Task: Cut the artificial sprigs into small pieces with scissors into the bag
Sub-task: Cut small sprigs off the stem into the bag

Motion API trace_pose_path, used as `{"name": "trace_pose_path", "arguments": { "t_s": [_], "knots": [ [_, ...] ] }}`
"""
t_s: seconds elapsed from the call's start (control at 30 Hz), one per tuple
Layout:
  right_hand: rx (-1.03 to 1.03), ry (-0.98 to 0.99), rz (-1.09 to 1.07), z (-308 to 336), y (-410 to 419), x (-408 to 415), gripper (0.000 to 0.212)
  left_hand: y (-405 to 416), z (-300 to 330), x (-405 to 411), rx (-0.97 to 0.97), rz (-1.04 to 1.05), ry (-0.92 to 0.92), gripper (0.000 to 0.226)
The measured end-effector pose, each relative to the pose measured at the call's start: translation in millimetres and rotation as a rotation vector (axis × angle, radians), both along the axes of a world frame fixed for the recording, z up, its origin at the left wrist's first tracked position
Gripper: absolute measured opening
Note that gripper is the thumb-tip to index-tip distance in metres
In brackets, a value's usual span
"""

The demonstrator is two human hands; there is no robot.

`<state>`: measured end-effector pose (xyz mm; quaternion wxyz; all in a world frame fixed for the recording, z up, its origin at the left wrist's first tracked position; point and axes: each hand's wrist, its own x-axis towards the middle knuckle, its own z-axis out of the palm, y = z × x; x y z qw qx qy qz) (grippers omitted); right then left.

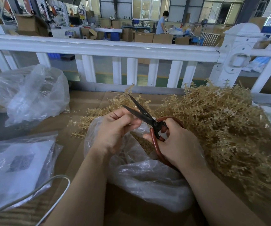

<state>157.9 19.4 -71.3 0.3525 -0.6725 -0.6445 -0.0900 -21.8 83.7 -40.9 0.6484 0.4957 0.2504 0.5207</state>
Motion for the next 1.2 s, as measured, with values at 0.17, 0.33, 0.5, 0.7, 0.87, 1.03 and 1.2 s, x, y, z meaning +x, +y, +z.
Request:
{"name": "trace_pose_path", "arguments": {
  "t_s": [0.17,0.33,0.5,0.7,0.87,1.03,1.2],
  "knots": [
    [0.012,-0.022,-0.010,-0.9,1.4,0.0,0.066,1.3,-0.2,-0.7,-0.007,-0.013,-0.015,0.032],
    [0.075,-0.072,-0.054,0.7,1.0,-1.5,0.065,3.2,-1.9,-0.2,-0.029,-0.005,-0.024,0.032],
    [0.088,-0.099,-0.070,1.8,0.6,-1.9,0.062,3.9,-3.7,-1.5,0.007,-0.005,-0.041,0.026],
    [0.102,-0.108,-0.069,1.4,2.3,-2.0,0.065,3.9,-5.4,-3.5,0.021,-0.010,-0.052,0.010],
    [0.091,-0.085,-0.063,1.1,1.0,-2.7,0.064,2.8,-3.9,-3.5,0.040,-0.030,-0.051,0.012],
    [0.088,-0.063,-0.041,-0.1,1.0,-1.7,0.063,1.6,-2.1,-2.0,0.033,-0.026,-0.057,0.013],
    [0.126,-0.059,-0.016,-0.7,1.9,-0.5,0.061,2.2,-2.0,-2.2,0.026,-0.020,-0.071,0.012]
  ]
}}
